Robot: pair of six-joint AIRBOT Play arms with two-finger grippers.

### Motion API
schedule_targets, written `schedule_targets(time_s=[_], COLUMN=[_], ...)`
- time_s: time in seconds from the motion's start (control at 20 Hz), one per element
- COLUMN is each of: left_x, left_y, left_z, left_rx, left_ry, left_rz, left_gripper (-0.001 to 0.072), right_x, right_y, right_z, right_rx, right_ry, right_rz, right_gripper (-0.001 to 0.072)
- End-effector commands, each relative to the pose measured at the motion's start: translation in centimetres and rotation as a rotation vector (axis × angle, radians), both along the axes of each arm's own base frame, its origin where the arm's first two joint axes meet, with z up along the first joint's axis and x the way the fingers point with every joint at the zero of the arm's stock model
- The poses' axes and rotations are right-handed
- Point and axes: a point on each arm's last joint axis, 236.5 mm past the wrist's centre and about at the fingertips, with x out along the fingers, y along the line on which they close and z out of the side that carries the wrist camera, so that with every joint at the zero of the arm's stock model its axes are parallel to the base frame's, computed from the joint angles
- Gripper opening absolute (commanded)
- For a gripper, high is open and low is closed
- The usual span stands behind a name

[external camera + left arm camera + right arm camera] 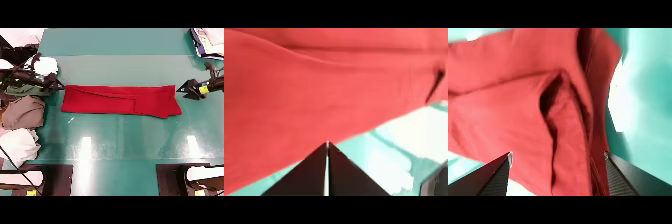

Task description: Fold the shirts.

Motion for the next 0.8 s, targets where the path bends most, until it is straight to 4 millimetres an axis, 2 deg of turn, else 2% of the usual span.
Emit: schedule_targets(time_s=[0.0, 0.1, 0.25, 0.35, 0.45, 0.55, 0.65, 0.7, 0.75], left_x=[-1.9, -3.0, -4.2, -4.3, -4.1, -3.8, -3.7, -3.6, -3.5], left_y=[-5.5, -8.4, -11.3, -12.3, -12.5, -12.5, -12.5, -12.5, -12.4], left_z=[0.0, 0.0, 0.0, 0.0, 0.0, 0.0, 0.0, 0.0, 0.1], left_rx=[0.002, 0.003, 0.004, 0.005, 0.006, 0.006, 0.007, 0.007, 0.007], left_ry=[-0.002, -0.005, -0.012, -0.024, -0.029, -0.033, -0.037, -0.039, -0.04], left_rz=[-0.144, -0.213, -0.281, -0.29, -0.276, -0.265, -0.262, -0.259, -0.255], left_gripper=[0.0023, 0.0023, 0.0023, 0.0023, 0.0023, 0.0023, 0.0023, 0.0022, 0.0023], right_x=[-1.1, -1.0, 0.0, 0.5, 0.0, -0.2, 0.0, 0.2, 0.5], right_y=[-0.6, -0.3, 0.2, 1.8, 3.3, 4.8, 5.9, 6.1, 6.2], right_z=[-2.0, -3.2, -4.3, -4.3, -5.2, -5.9, -5.9, -5.9, -5.7], right_rx=[0.069, 0.083, 0.107, 0.176, 0.199, 0.212, 0.2, 0.189, 0.179], right_ry=[0.028, 0.039, 0.039, 0.033, 0.063, 0.084, 0.062, 0.045, 0.032], right_rz=[0.01, 0.049, 0.081, 0.112, 0.157, 0.195, 0.235, 0.248, 0.251], right_gripper=[0.0665, 0.0654, 0.0653, 0.0646, 0.0592, 0.0572, 0.042, 0.0313, 0.0175])
